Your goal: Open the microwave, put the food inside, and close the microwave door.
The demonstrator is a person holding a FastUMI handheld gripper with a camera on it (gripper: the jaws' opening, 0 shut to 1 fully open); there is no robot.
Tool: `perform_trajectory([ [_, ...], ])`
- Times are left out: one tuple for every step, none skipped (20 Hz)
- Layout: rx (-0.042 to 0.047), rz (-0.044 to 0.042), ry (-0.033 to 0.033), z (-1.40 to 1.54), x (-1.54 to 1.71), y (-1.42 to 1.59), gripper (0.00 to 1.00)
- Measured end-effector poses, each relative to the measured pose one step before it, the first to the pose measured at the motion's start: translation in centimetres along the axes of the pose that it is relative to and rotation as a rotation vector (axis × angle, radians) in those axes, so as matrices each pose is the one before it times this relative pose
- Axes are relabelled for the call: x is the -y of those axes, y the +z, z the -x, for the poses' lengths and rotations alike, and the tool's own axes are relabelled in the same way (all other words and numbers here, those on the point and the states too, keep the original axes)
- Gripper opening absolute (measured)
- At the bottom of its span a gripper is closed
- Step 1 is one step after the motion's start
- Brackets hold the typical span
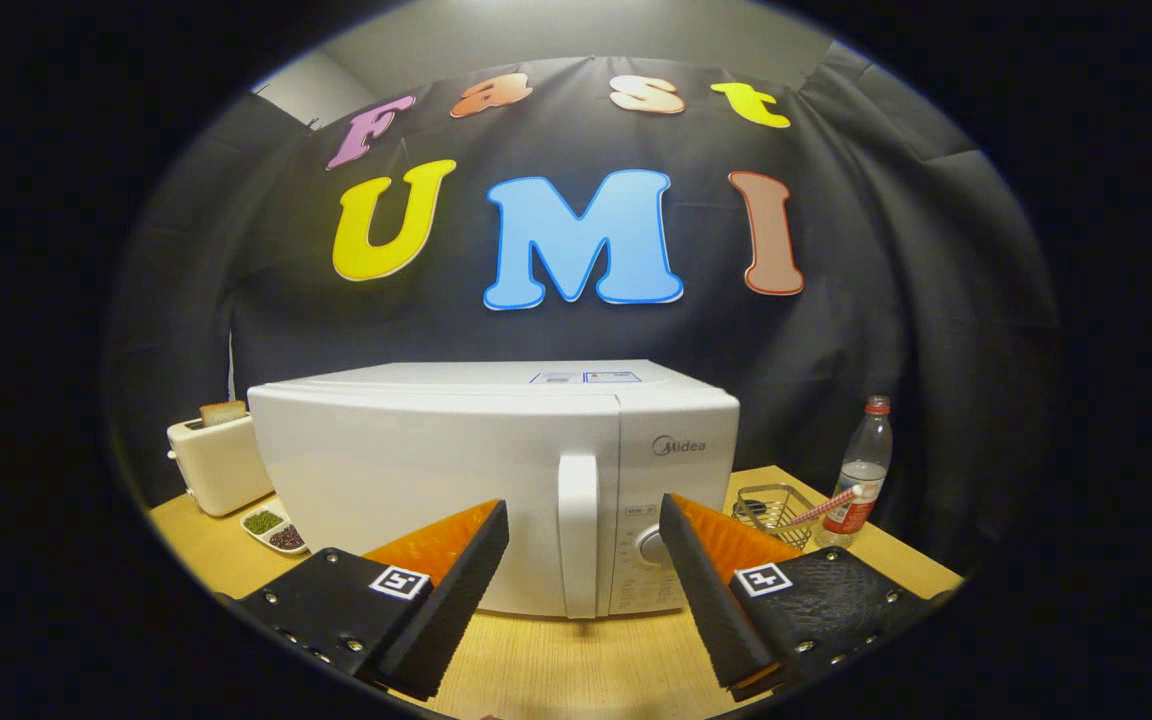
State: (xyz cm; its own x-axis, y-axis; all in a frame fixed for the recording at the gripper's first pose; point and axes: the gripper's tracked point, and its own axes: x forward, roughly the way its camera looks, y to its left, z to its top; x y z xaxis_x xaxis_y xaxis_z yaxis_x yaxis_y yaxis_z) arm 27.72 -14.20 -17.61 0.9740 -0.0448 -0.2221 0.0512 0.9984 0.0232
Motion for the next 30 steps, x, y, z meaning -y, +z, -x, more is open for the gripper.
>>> perform_trajectory([
  [-0.00997,0.00472,0.01008,-0.498,-0.204,-0.559,0.96],
  [-0.0095,0.00341,0.00521,-0.436,-0.106,-0.478,0.96],
  [-0.00982,0.0002,0.00118,-0.428,-0.084,-0.469,0.96],
  [-0.00823,0.00051,-0.00404,-0.355,0.053,-0.314,0.96],
  [-0.00718,0.00017,-0.00828,-0.315,0.105,-0.318,0.96],
  [-0.007,-0.00276,-0.00856,-0.235,0.261,-0.207,0.96],
  [-0.00524,-0.00754,-0.00463,-0.085,0.229,-0.255,0.96],
  [-0.00123,-0.01126,-0.00243,-0.123,0.119,-0.005,0.83],
  [-0.00436,-0.00629,-0.00698,-0.141,0.242,-0.155,0.75],
  [-0.00138,-0.00394,-0.00409,-0.089,0.153,0.002,0.72],
  [-0.00065,-0.0063,0.00022,-0.067,-0.022,-0.068,0.72],
  [-0.00059,-0.00434,-0.0001,-0.138,-0.151,0.089,0.54],
  [-0.00228,-0.00289,0.0038,-0.142,-0.134,-0.072,0.52],
  [-0.00267,0.00282,0.00027,-0.21,-0.183,0.04,0.52],
  [-0.00311,0.01012,0.00743,-0.163,-0.224,-0.124,0.52],
  [-0.0086,0.0249,-0.01935,-0.601,0.241,-0.044,0.52],
  [0.00177,0.02483,0.00606,0.166,0.113,-0.066,0.42],
  [-0.00135,0.01568,-0.00365,0.282,-0.185,-0.147,0.32],
  [-0.00116,0.00062,0.00105,0.039,-0.026,0.119,0.27],
  [-0.00065,-0.00189,-0.00202,0.183,0.047,0.155,0.27],
  [-0.00254,-0.00285,-0.00534,-0.083,0.137,-0.175,0.27],
  [-0.01089,-0.0135,-0.00544,0.04,-0.004,-0.057,0.18],
  [-0.00535,-0.00077,-0.0075,0.067,-0.023,0.013,0.18],
  [-0.00639,0.00769,-0.01136,0.009,-0.114,-0.074,0.18],
  [0.00611,0.02177,-0.00003,0.108,0.333,0.099,0.16],
  [-0.00785,-0.00656,0.00258,-0.089,-0.105,-0.109,0.03],
  [-0.0059,-0.00614,0.00475,0.057,-0.221,0.092,0.03],
  [-0.00319,0.00742,0.00073,0.037,-0.045,0.034,0.03],
  [-0.01113,0.01169,-0.00121,0.068,0.025,-0.114,0.03],
  [-0.00553,0.01271,-0.00542,0.107,-0.041,0.159,0.03],
])
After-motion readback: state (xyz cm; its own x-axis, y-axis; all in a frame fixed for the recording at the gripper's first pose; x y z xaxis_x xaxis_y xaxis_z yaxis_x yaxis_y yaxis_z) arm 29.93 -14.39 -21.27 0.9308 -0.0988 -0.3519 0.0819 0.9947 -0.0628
